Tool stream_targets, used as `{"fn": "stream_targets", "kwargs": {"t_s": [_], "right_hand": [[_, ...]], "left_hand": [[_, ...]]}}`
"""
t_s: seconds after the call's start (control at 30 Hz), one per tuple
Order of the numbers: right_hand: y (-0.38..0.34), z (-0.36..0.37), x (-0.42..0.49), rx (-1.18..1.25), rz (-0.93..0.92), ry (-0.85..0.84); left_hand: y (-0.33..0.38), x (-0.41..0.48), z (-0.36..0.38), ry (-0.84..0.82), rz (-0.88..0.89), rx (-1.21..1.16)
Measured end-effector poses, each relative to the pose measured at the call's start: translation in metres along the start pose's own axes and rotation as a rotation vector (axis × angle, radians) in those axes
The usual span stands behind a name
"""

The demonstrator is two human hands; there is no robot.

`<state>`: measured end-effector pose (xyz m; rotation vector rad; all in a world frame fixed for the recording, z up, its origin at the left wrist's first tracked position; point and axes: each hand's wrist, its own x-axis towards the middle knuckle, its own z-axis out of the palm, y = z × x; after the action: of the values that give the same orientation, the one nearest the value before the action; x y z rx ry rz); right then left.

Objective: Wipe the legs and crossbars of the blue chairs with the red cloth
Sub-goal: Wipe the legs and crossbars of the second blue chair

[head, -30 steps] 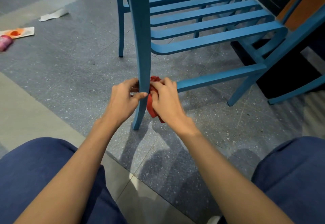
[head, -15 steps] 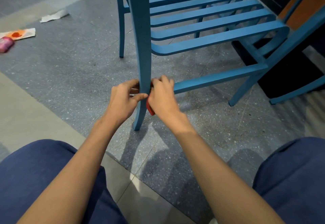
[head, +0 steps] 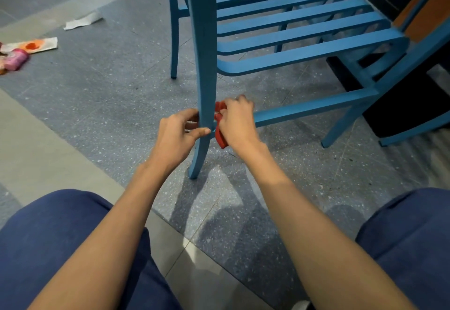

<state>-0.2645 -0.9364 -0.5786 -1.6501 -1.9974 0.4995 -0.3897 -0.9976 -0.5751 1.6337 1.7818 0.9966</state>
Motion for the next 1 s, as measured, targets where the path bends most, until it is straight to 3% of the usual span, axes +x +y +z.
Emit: {"fn": "stream_targets", "kwargs": {"t_s": [0.1,0.2,0.3,0.43,0.63,0.77,0.9,1.0], "right_hand": [[0.006,0.008,-0.041,0.133,-0.148,0.104],[0.027,0.005,-0.064,0.126,-0.228,0.075],[0.047,-0.011,-0.057,0.116,-0.171,0.063],[0.053,-0.023,-0.046,0.112,-0.053,0.24],[0.005,0.017,-0.066,0.167,-0.168,0.084],[0.023,0.004,-0.056,0.132,-0.238,0.06],[0.038,-0.011,-0.044,0.092,-0.135,0.151],[0.029,-0.007,-0.038,-0.002,-0.074,0.085]], "left_hand": [[0.001,0.0,0.0,-0.002,0.0,-0.016],[0.002,0.0,0.0,-0.001,-0.003,-0.011],[0.001,0.0,0.0,0.006,-0.006,0.013],[-0.001,0.0,0.001,0.015,-0.02,0.028],[-0.003,0.0,0.003,0.02,-0.016,-0.044],[-0.002,0.0,0.004,0.023,-0.007,-0.029],[-0.002,0.001,0.004,0.032,-0.025,0.007],[0.0,0.0,0.005,0.039,-0.024,0.007]]}}
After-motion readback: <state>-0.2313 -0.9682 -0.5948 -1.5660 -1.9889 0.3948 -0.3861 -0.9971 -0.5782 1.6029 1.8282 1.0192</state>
